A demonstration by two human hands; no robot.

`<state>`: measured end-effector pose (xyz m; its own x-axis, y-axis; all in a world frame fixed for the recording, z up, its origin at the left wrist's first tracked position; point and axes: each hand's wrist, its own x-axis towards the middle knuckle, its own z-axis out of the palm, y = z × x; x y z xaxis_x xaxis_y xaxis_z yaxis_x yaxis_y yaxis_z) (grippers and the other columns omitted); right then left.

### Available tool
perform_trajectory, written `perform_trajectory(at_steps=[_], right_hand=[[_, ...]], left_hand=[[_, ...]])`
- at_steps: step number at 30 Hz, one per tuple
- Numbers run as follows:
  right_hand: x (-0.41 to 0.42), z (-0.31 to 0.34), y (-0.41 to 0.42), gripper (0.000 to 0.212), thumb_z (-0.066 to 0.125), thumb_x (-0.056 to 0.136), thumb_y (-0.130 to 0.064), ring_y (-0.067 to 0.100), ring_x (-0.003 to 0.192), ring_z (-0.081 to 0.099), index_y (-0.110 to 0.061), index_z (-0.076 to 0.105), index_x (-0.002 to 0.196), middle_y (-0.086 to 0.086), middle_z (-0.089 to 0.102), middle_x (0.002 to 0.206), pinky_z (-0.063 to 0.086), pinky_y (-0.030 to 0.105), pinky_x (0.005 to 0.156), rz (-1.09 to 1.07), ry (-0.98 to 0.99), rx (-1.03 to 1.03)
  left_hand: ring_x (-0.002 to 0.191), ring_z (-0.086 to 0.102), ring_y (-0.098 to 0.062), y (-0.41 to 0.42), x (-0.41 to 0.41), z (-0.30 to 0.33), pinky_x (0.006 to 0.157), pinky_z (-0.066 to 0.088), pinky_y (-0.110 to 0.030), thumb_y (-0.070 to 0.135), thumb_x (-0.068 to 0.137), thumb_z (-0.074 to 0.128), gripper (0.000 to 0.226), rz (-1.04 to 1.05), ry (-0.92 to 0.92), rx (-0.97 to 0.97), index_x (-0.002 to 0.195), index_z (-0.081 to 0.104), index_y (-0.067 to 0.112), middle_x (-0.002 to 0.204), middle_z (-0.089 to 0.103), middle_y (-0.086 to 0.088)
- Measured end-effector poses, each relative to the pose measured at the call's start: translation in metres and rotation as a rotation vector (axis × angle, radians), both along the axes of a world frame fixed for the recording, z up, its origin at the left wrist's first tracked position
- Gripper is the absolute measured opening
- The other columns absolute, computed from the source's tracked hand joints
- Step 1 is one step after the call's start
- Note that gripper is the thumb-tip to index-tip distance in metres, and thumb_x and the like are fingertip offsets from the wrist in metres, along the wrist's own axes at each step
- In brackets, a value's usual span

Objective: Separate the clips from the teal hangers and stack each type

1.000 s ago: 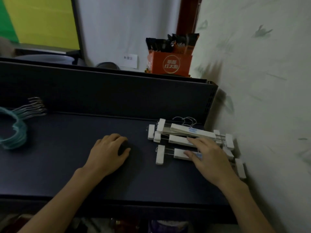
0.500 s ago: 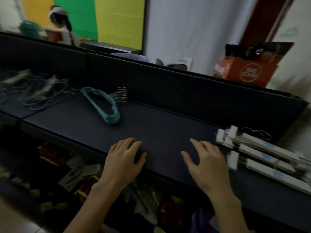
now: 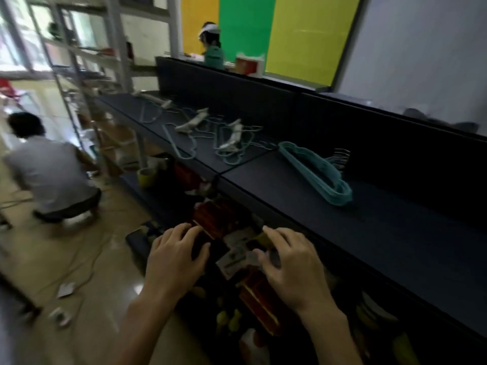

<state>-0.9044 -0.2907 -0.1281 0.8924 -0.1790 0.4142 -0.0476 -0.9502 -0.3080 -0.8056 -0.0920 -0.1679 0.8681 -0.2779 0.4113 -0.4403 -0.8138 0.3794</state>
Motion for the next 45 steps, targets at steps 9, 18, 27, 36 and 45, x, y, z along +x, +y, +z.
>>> perform_trajectory(at_steps=[9,18,27,36,45], right_hand=[[0.105,-0.022,0.093,0.053,0.053,0.089,-0.049,0.019,0.108,0.052,-0.02,0.05,0.133,-0.001,0.057,0.117,0.042,0.032,0.092,0.252,0.121,-0.049],[0.221,-0.052,0.113,0.056,0.051,0.09,-0.05,0.019,0.117,0.047,-0.023,0.045,0.138,-0.001,0.053,0.127,0.038,0.032,0.101,0.368,0.21,-0.031],[0.349,-0.057,0.131,0.056,0.052,0.088,-0.051,0.021,0.11,0.052,-0.021,0.049,0.134,-0.001,0.057,0.12,0.042,0.035,0.096,0.455,0.238,0.009],[0.437,-0.064,0.194,0.062,0.038,0.083,-0.058,0.02,0.116,0.049,-0.023,0.05,0.133,-0.002,0.054,0.127,0.037,0.034,0.099,0.543,0.269,0.006],[0.525,-0.063,0.258,0.057,0.044,0.081,-0.055,0.024,0.111,0.055,-0.021,0.058,0.126,0.002,0.06,0.121,0.044,0.038,0.093,0.449,0.227,-0.047]], left_hand=[[0.108,0.057,-0.023,0.124,0.03,-0.024,0.083,0.049,-0.04,0.05,0.081,0.045,0.048,0.297,0.077,-0.048,0.113,0.063,0.02,0.115,0.062,-0.001],[0.107,0.057,-0.022,0.145,0.114,-0.043,0.085,0.048,-0.039,0.05,0.081,0.043,0.049,0.405,0.145,0.0,0.114,0.063,0.019,0.113,0.064,-0.001],[0.102,0.06,-0.021,0.153,0.221,-0.036,0.085,0.049,-0.038,0.051,0.079,0.039,0.052,0.487,0.152,0.04,0.112,0.064,0.02,0.109,0.065,-0.001],[0.099,0.061,-0.022,0.211,0.292,-0.036,0.084,0.047,-0.038,0.042,0.081,0.056,0.04,0.593,0.178,0.097,0.112,0.065,0.018,0.108,0.066,-0.004],[0.104,0.058,-0.02,0.273,0.4,-0.045,0.084,0.047,-0.035,0.047,0.081,0.049,0.046,0.472,0.196,0.087,0.117,0.062,0.022,0.114,0.063,0.0]])
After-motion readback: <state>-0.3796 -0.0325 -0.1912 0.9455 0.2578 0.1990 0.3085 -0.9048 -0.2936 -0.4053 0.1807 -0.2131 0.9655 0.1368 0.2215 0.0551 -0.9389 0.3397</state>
